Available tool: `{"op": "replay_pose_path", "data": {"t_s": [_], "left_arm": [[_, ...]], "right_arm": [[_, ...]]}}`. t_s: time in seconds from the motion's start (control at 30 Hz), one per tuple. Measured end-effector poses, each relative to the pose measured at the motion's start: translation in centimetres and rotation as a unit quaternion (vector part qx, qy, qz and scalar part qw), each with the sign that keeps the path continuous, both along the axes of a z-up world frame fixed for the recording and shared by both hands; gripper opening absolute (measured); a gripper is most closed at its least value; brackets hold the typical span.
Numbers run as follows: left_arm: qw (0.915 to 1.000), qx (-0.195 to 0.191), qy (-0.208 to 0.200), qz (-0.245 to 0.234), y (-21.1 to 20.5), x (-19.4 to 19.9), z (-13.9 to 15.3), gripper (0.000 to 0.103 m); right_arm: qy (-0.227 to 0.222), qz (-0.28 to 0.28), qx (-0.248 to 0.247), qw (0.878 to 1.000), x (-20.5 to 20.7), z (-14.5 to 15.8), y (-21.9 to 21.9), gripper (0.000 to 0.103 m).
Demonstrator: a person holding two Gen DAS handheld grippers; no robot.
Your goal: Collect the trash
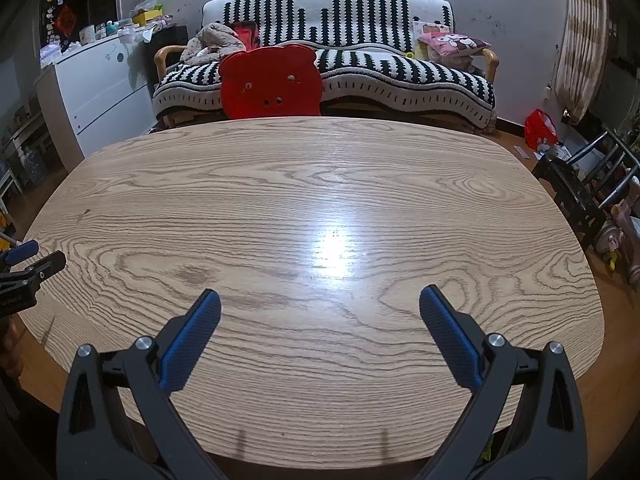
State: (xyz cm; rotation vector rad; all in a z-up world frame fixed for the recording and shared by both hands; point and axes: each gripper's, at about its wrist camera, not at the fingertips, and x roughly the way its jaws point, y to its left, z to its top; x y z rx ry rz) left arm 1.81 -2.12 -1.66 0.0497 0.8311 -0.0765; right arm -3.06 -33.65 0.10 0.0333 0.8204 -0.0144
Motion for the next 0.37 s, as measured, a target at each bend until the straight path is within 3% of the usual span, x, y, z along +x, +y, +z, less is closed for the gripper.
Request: {"op": "replay_pose_path", "data": {"t_s": [0.37], "left_arm": [[0.9998,-0.013,0.017,0.007,0.68,0.69,-0.19,0.096]], "right_arm": [[-0.002,0.002,-0.002,1.000,-0.01,0.16,-0.23,0.096]]}}
